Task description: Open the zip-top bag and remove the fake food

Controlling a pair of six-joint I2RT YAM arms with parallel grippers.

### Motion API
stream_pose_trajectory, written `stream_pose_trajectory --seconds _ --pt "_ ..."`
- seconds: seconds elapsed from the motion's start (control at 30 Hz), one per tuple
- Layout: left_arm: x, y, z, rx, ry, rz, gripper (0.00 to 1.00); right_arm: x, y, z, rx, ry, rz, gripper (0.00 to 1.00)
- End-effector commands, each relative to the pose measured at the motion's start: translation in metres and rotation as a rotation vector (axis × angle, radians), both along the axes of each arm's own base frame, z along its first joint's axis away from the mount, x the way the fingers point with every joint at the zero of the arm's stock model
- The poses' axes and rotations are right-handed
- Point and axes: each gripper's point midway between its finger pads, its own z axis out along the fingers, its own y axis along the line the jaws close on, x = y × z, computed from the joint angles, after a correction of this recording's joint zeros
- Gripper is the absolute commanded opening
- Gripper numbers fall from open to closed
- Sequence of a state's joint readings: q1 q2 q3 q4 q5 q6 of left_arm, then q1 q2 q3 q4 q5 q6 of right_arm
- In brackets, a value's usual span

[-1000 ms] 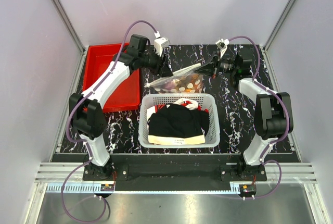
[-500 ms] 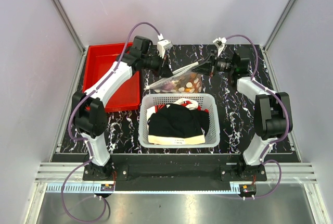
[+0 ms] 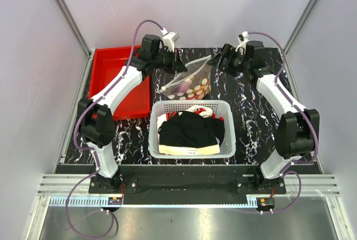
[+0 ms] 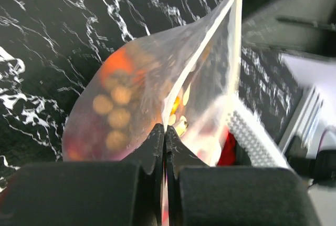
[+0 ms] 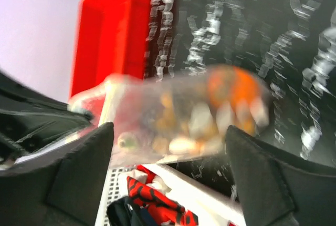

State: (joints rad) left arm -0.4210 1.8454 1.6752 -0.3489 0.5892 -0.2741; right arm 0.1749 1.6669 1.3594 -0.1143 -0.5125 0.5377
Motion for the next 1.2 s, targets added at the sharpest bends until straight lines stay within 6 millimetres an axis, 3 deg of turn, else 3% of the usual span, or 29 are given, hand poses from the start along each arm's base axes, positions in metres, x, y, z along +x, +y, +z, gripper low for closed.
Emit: stream_pose_trajectory --seconds 0.0,0.07,0.17,0.4,0.43,0.5,0.67,0.77,0.87,1.03,1.17 --pt "0.018 -0.001 0.044 -0.119 -0.073 0.125 0.00 -0.010 -0.035 0.024 -0.040 0.054 -0.247 1.00" --pt "0.019 0.000 0.045 -0.127 -0.069 0.146 0.00 -0.018 -0.035 0.029 -0.017 0.075 -0.265 1.00" --pt "0.017 0.000 0.048 -0.148 -0.079 0.149 0.00 -0.028 -0.012 0.034 -0.011 0.067 -0.196 1.00" --pt "0.013 -0.003 0.047 -0.171 -0.056 0.143 0.00 -0.029 0.036 0.038 -0.019 0.059 -0.123 0.97" --pt "0.013 -0.003 0.048 -0.171 -0.059 0.142 0.00 -0.029 0.044 0.032 -0.030 0.072 -0.113 0.96" --pt "0.012 -0.002 0.047 -0.168 -0.058 0.145 0.00 -0.025 0.046 0.033 -0.047 0.063 -0.125 0.94" --pt "0.011 -0.001 0.051 -0.171 -0.065 0.146 0.00 -0.017 0.050 0.007 -0.089 0.112 -0.139 0.84" --pt "0.012 0.000 0.053 -0.169 -0.075 0.152 0.00 -0.019 0.053 -0.003 -0.104 0.130 -0.134 0.74" --pt "0.015 0.003 0.050 -0.139 -0.087 0.165 0.00 -0.020 0.053 -0.003 -0.106 0.126 -0.128 0.55" --pt "0.023 0.019 0.049 -0.020 -0.146 0.209 0.00 -0.018 0.057 0.009 -0.094 0.099 -0.106 0.00" --pt "0.027 0.040 0.049 0.154 -0.248 0.240 0.06 -0.019 0.062 0.013 -0.078 0.096 -0.076 0.00"
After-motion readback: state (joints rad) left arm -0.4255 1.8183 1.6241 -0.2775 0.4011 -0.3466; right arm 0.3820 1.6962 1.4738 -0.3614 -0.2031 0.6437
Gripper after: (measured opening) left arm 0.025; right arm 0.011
